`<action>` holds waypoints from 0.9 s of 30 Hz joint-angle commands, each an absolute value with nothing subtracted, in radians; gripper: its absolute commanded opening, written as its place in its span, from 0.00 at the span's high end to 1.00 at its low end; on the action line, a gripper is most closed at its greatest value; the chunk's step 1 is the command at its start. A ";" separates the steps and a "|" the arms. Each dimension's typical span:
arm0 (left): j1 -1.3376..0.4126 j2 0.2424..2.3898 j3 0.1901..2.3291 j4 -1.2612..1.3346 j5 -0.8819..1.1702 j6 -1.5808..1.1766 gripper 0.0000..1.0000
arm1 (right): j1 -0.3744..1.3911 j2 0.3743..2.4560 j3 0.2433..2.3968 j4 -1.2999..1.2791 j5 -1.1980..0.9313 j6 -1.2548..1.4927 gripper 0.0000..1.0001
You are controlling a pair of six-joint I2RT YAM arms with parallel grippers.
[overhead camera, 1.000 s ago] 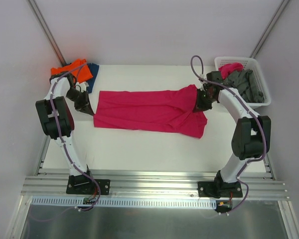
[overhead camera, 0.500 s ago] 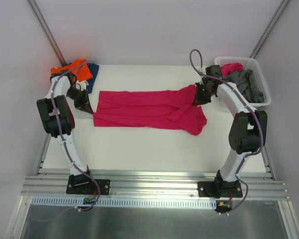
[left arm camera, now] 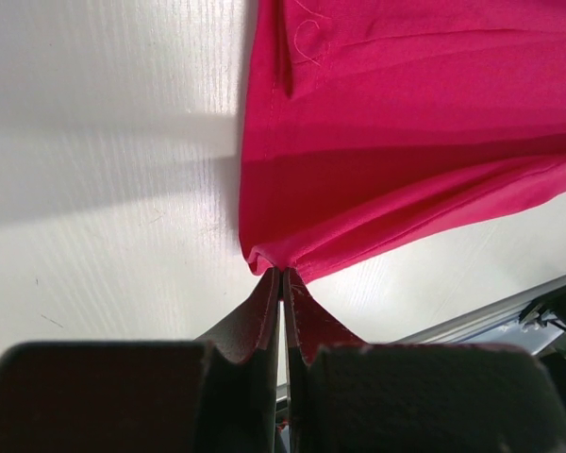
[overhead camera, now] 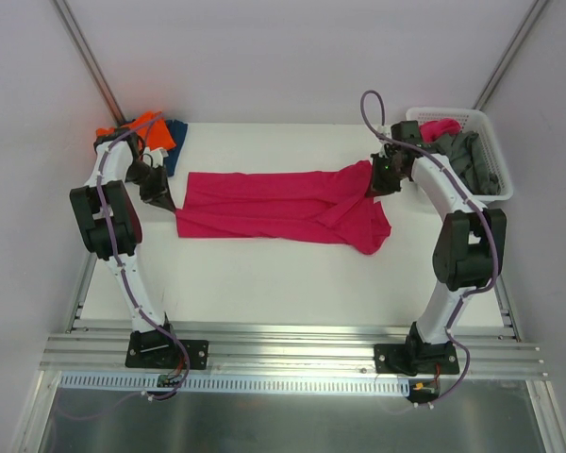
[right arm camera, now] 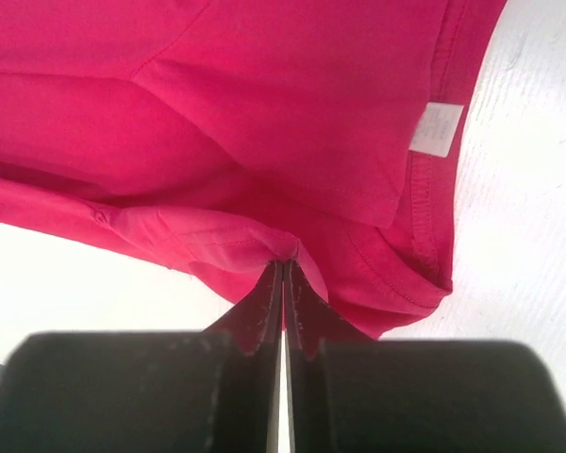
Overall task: Fold and stack the t-shirts
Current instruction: Fold the tshirt
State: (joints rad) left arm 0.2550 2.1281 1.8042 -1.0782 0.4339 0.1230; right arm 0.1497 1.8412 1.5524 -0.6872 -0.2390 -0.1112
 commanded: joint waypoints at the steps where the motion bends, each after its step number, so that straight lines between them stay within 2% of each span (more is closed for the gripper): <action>1: 0.247 2.129 1.848 -1.095 0.443 0.156 1.00 | 0.132 1.830 1.624 -0.681 -0.232 -0.130 1.00; 6: 0.230 2.140 1.858 -1.111 0.488 0.164 1.00 | 0.120 1.818 1.657 -0.695 -0.265 -0.135 1.00; 11: 0.206 2.171 1.879 -1.114 0.491 0.167 1.00 | 0.123 1.783 1.574 -0.680 -0.281 -0.127 1.00; 18: 0.163 2.259 1.937 -1.108 0.431 0.155 1.00 | 0.126 1.868 1.632 -0.687 -0.258 -0.161 1.00; 27: 0.164 2.269 1.971 -1.081 0.364 0.135 1.00 | 0.127 1.925 1.667 -0.680 -0.229 -0.178 1.00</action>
State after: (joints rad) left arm 0.1581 2.2757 1.9190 -1.0801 0.4034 0.1440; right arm 0.1257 1.9255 1.6199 -0.6849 -0.2459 -0.1555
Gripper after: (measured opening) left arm 0.008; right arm 0.009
